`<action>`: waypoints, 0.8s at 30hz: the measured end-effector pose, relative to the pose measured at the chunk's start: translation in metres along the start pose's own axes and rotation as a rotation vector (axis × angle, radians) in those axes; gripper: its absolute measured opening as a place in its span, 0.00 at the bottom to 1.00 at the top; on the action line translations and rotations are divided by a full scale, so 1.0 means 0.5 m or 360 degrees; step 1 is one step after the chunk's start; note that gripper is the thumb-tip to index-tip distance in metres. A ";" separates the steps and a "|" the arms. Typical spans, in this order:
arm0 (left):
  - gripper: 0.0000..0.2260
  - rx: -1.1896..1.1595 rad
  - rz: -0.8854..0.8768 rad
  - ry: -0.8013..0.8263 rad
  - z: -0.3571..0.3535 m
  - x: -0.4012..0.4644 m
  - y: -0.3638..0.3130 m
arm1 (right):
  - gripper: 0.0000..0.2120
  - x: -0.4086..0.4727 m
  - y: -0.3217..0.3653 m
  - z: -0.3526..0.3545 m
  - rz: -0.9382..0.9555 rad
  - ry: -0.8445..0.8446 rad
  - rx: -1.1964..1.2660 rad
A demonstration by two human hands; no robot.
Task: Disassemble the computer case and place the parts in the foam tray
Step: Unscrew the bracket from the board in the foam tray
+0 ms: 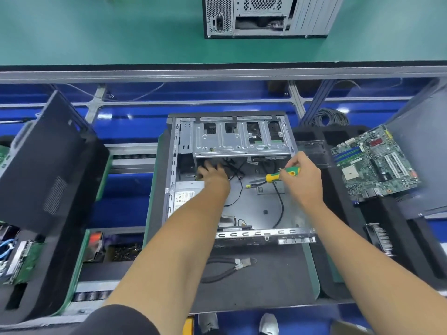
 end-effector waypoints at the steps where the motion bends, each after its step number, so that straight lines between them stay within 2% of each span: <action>1: 0.37 -0.0019 -0.0012 0.0007 -0.004 0.002 -0.004 | 0.11 0.001 0.000 0.000 0.0000 -0.0001 -0.0001; 5: 0.38 -0.0090 0.0039 -0.0117 -0.017 -0.002 -0.009 | 0.12 0.001 0.002 -0.001 0.0004 -0.0003 0.0007; 8: 0.34 0.0017 0.0079 -0.0247 -0.013 -0.007 -0.011 | 0.11 0.001 0.002 0.001 0.0015 -0.0014 0.0011; 15: 0.28 -0.0231 0.0165 -0.0120 0.015 -0.010 0.004 | 0.11 0.001 0.003 0.000 0.0010 -0.0019 0.0032; 17: 0.33 -0.0241 0.0183 -0.0048 0.016 -0.002 0.006 | 0.10 0.001 0.004 0.000 0.0010 -0.0036 0.0056; 21: 0.49 -0.0474 0.0199 0.0113 0.032 0.003 0.012 | 0.09 0.000 0.006 0.005 -0.0009 -0.0121 0.0172; 24: 0.51 -0.0599 0.0202 0.0160 0.037 0.008 0.016 | 0.12 0.001 0.007 0.008 0.0003 -0.0171 0.0224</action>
Point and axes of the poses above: each hand's wrist, its own x-axis towards the middle knuckle, its own z-axis out of the back of the hand, y = z × x, the point moved 3 cm from there along x, towards the middle knuckle, and after that the axes turned 10 degrees about y, right-handed, at the moved point
